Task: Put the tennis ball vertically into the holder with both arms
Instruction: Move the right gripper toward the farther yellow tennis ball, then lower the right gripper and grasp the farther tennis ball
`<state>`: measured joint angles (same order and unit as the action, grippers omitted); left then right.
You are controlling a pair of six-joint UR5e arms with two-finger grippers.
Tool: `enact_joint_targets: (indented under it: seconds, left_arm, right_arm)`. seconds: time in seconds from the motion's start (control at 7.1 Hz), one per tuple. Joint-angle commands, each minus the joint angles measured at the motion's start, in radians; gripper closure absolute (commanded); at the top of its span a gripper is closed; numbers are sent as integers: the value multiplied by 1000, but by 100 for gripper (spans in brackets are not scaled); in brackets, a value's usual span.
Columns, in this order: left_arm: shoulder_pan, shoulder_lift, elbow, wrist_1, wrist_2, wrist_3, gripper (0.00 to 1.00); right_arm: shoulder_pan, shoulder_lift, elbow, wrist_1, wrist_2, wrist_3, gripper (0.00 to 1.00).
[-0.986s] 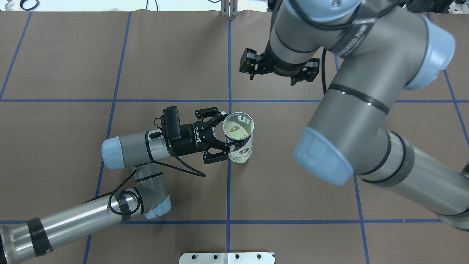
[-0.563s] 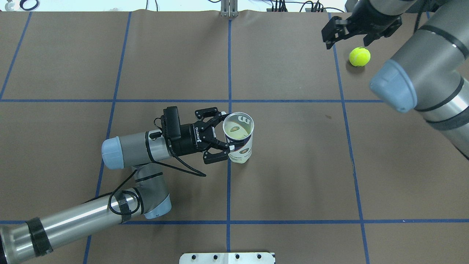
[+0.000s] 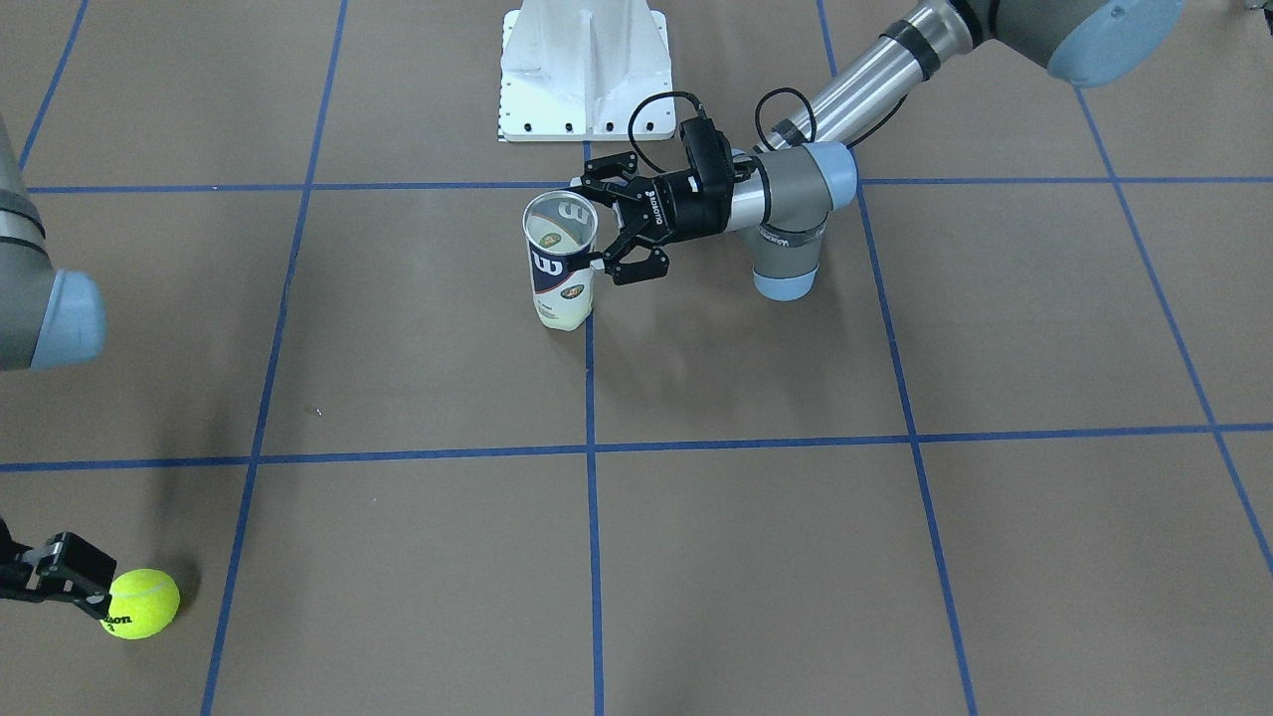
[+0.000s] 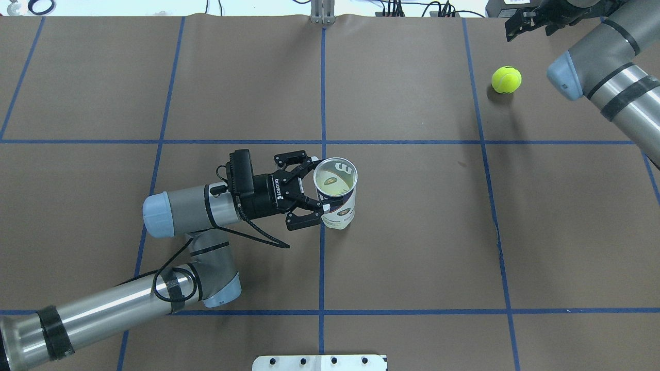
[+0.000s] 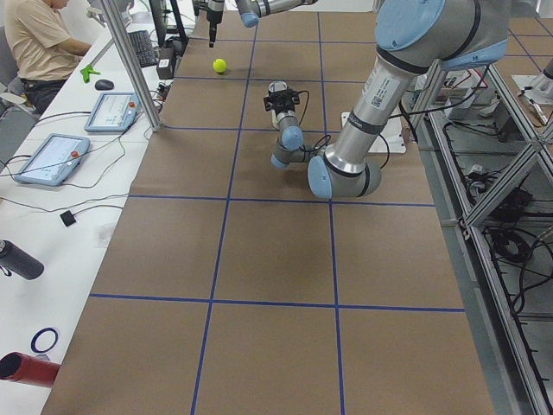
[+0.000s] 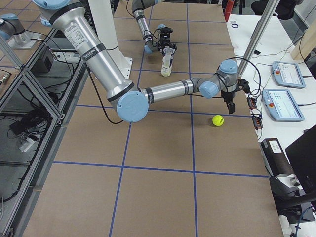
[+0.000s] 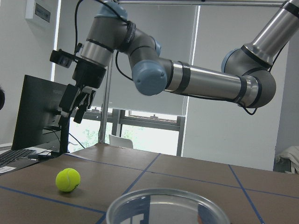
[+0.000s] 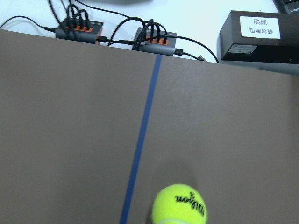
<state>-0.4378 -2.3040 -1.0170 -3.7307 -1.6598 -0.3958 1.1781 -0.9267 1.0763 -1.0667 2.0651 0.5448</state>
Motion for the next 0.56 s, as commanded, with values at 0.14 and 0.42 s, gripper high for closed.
enact_joint_targets:
  seconds: [0.14, 0.42]
  left_arm:
    - [-1, 0, 0, 0, 0, 0, 18]
    - [-1, 0, 0, 0, 0, 0, 18]
  right_arm:
    - [-38, 29, -208, 249, -46, 99, 1]
    - [-89, 2, -202, 336, -78, 170, 1]
